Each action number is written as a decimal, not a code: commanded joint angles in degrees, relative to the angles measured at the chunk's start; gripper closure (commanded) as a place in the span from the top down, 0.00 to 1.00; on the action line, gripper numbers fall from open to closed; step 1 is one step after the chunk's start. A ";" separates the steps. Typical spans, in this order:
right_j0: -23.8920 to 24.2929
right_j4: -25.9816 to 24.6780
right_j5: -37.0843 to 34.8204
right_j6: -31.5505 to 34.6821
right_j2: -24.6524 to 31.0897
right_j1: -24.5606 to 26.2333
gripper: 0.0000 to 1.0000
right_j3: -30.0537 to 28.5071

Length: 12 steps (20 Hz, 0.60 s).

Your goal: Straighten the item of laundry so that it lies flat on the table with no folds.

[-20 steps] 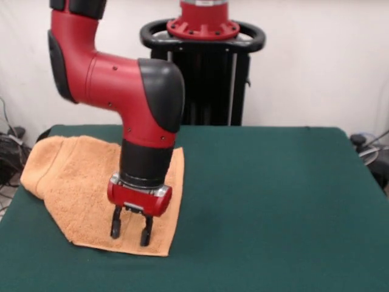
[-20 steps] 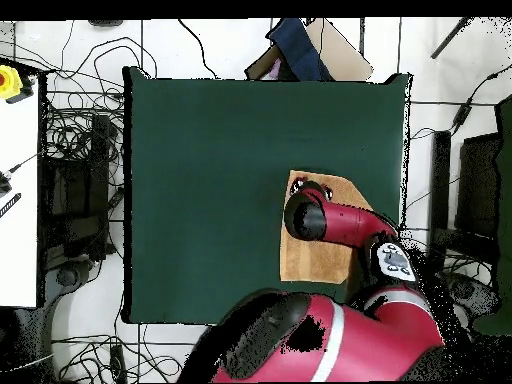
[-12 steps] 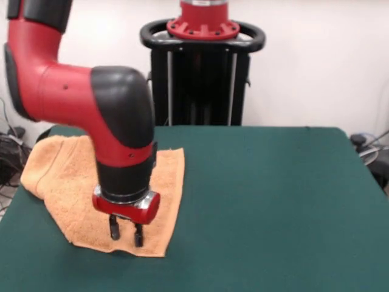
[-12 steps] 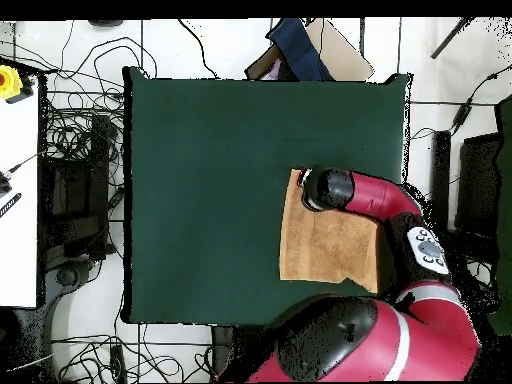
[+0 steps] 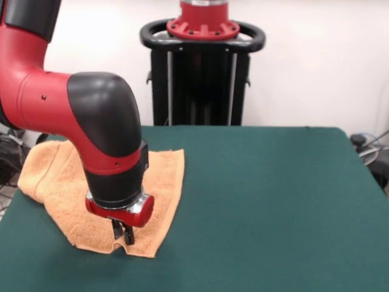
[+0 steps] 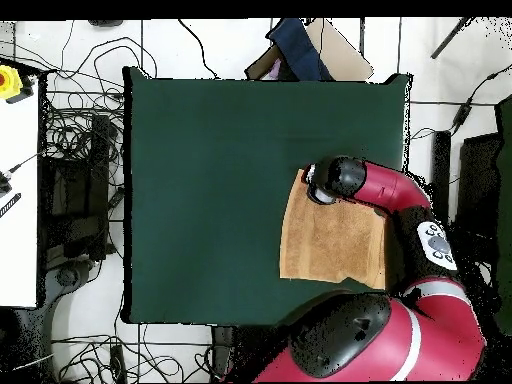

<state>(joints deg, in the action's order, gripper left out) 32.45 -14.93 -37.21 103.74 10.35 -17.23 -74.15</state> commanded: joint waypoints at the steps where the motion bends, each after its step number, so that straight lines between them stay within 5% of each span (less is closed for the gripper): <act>1: -5.09 1.58 10.19 10.25 4.67 6.93 0.00 -10.34; 12: -10.94 8.74 14.49 21.33 1.30 2.97 0.00 -20.18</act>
<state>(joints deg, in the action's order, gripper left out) 29.17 -11.79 -25.00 104.11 8.93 -19.38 -81.77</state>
